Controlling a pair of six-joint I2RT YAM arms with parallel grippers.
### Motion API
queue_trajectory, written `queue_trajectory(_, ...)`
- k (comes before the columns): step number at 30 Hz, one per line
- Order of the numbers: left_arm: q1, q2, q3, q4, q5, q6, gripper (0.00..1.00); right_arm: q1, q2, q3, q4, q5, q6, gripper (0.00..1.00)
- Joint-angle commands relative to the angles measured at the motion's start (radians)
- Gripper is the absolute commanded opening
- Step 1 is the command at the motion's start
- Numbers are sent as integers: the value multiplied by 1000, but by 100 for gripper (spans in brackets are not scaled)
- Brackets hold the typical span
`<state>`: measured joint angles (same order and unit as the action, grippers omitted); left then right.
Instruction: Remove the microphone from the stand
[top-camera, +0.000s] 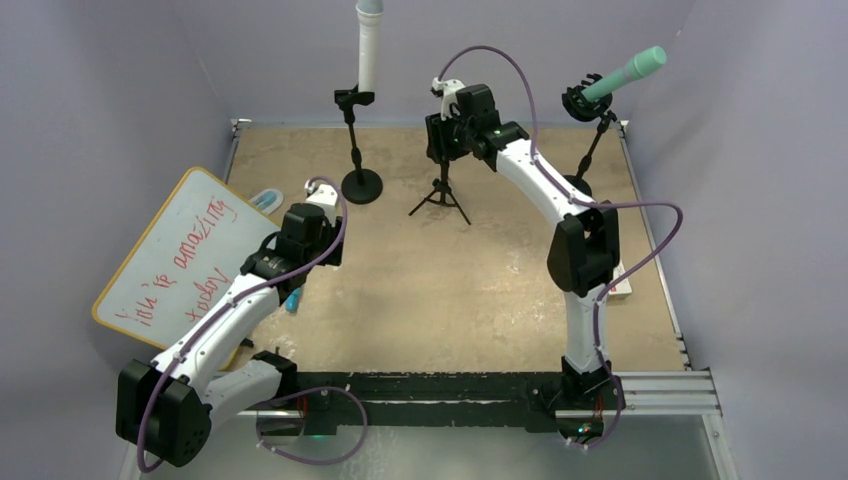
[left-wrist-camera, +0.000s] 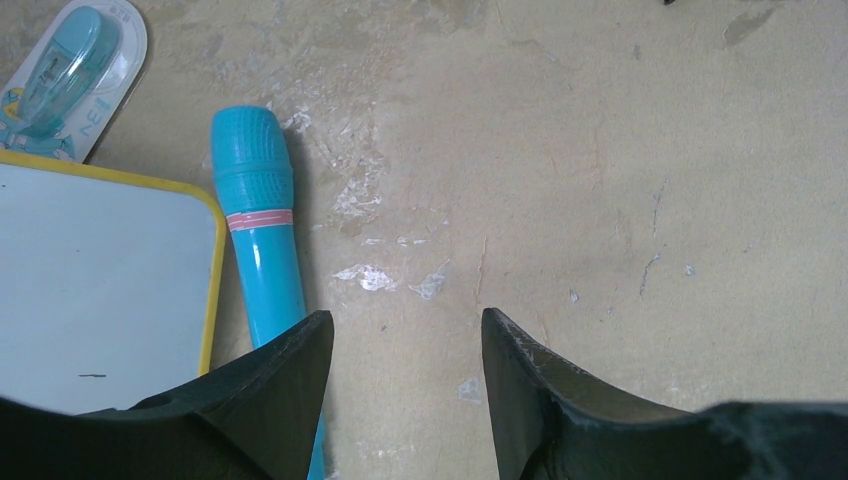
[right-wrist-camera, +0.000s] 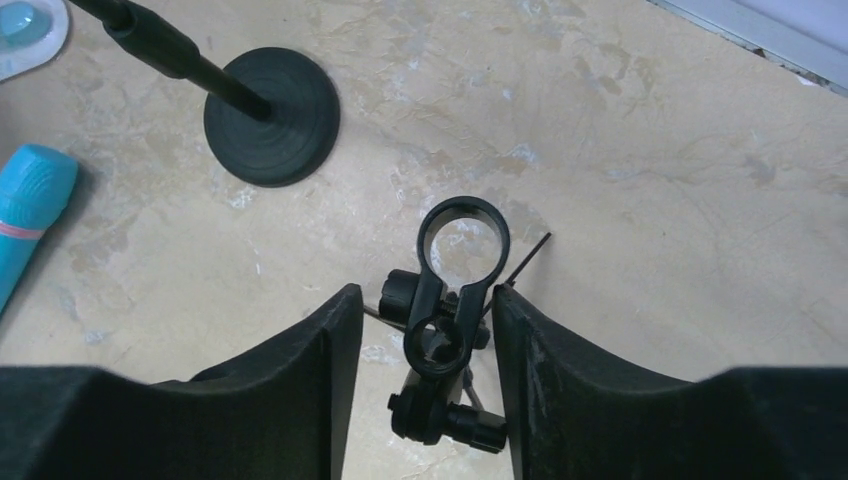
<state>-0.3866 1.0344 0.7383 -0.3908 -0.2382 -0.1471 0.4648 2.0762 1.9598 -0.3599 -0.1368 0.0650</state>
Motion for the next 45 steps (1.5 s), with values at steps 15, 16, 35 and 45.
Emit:
queue_trajectory(15, 5, 20, 39, -5, 10, -19, 54, 39, -94, -31, 15, 374, 30, 30)
queue_trajectory(16, 5, 20, 39, -6, 10, -19, 54, 34, -104, -40, 18, 396, 49, 30)
queue_trajectory(35, 5, 33, 45, -11, 23, -17, 54, -22, -311, -247, 89, 322, 168, 34)
queue_trajectory(45, 5, 42, 49, -14, 32, -17, 54, -18, -228, -238, 94, 69, -92, 36)
